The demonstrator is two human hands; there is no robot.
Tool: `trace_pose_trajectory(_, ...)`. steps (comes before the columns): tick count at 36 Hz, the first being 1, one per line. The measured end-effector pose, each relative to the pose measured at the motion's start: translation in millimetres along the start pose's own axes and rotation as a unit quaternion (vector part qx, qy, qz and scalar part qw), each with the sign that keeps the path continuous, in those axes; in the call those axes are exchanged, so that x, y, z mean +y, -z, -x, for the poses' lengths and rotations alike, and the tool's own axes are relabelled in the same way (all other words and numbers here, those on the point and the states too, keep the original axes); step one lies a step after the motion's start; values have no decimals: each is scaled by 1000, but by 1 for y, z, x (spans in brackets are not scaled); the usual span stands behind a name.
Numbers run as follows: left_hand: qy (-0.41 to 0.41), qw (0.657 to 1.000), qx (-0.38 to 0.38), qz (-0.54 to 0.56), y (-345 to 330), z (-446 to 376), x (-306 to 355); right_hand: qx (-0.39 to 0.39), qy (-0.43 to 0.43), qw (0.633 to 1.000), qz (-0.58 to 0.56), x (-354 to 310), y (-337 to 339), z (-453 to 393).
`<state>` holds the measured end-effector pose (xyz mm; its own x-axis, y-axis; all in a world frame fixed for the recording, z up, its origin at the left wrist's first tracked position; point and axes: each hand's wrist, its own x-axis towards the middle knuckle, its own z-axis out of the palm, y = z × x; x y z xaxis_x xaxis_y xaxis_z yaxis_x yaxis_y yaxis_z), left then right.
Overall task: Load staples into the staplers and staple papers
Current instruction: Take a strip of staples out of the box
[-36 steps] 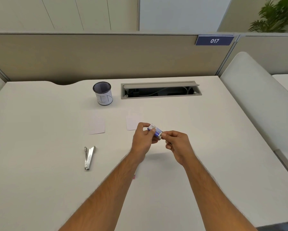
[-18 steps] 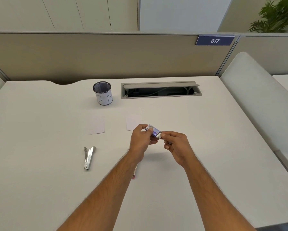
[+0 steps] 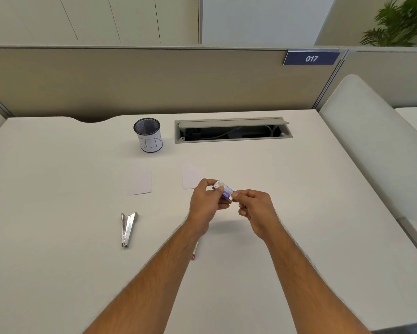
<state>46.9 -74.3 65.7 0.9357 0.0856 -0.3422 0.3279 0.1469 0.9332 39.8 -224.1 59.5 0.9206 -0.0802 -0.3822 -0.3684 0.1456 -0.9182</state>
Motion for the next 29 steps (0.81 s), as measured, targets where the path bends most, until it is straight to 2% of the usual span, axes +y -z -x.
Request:
trace_pose_trajectory(9,-4,1000,-19,-7,-2,2,3,16,-1,1000,-1,2,2,-2)
trace_pose_trajectory(15,-6,998,-39,-38,0,0,0,-19,10,1000,13,-4,3,1)
trace_pose_trajectory(18,-20,992,-48,-113,-1,-3,-1,-66,29,995,74,-7,5,1)
trace_pose_trajectory(21,-29,971,-64,-230,0,-9,0,-103,44,982,155,-8,7,-2)
trace_pose_trajectory(26,-49,913,-123,-386,0,-14,1,-93,90,947,294,-9,15,-14)
trace_pose_trajectory(29,-49,905,-128,-403,-3,-16,-3,-101,101,928,345,-10,17,-19)
